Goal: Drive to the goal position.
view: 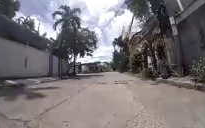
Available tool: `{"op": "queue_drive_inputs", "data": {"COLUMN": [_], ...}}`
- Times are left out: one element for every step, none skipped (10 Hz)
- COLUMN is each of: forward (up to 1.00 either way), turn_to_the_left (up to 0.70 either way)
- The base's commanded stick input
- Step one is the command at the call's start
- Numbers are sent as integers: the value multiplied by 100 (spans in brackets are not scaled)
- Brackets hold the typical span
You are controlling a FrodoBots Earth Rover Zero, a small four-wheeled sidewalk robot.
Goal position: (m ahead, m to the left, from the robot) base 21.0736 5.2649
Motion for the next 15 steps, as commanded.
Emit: {"op": "queue_drive_inputs", "data": {"forward": [70, 70, 70, 70, 70, 70, 70, 70, 70, 70, 70, 70, 70, 70, 70], "turn_to_the_left": [-35, -35, -35, -28, -12, 0, 0, 0, 0, 0, 0, 0, 0, 0, 0]}}
